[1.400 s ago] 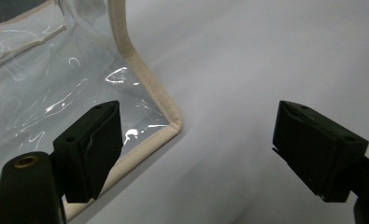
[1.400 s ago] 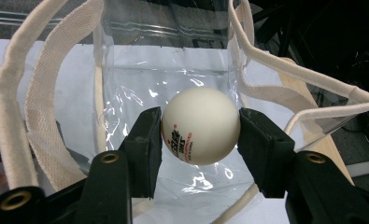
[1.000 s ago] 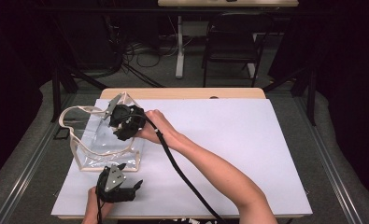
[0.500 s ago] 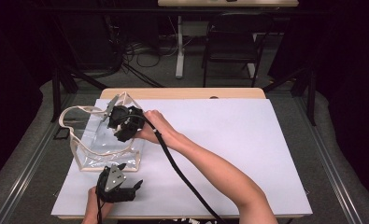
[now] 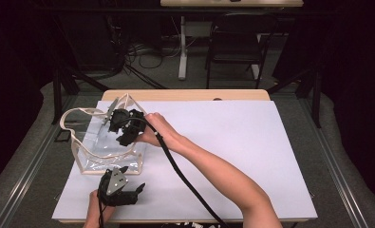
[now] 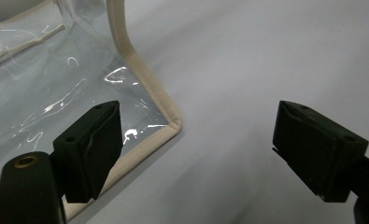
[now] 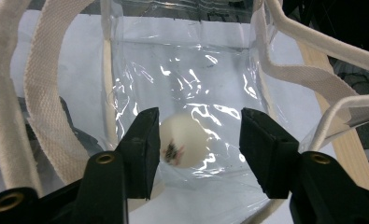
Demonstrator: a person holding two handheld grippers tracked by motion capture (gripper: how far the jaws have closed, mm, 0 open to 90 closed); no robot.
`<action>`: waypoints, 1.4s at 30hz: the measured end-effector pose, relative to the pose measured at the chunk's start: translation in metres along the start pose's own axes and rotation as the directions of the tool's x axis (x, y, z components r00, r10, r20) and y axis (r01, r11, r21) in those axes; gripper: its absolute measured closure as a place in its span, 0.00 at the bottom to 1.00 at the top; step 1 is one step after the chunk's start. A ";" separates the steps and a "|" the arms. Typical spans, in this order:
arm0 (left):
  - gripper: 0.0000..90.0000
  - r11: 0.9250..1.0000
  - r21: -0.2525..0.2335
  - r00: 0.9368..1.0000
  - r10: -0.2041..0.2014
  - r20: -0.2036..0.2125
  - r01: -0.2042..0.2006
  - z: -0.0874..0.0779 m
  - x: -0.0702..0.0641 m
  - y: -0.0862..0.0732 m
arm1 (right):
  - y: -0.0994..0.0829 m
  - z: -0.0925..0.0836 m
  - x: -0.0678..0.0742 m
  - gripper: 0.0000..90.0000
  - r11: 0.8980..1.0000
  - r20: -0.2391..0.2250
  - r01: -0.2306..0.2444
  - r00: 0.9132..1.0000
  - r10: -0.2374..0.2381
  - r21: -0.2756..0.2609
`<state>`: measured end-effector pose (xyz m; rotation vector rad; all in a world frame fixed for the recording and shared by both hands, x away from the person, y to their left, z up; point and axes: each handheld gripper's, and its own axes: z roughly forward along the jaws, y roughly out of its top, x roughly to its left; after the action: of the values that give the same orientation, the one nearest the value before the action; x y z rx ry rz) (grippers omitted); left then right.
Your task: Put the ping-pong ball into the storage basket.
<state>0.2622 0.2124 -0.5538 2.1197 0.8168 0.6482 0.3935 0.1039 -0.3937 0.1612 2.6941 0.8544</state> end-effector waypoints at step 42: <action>0.18 1.000 -0.001 1.000 -0.001 -0.003 0.001 0.000 -0.001 0.001 | -0.040 -0.057 -0.026 0.14 0.976 0.017 -0.147 0.988 0.152 -0.163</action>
<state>0.2618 0.2108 -0.5533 2.1176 0.8193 0.6516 0.3985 0.0353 -0.3657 0.3410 2.5967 1.1012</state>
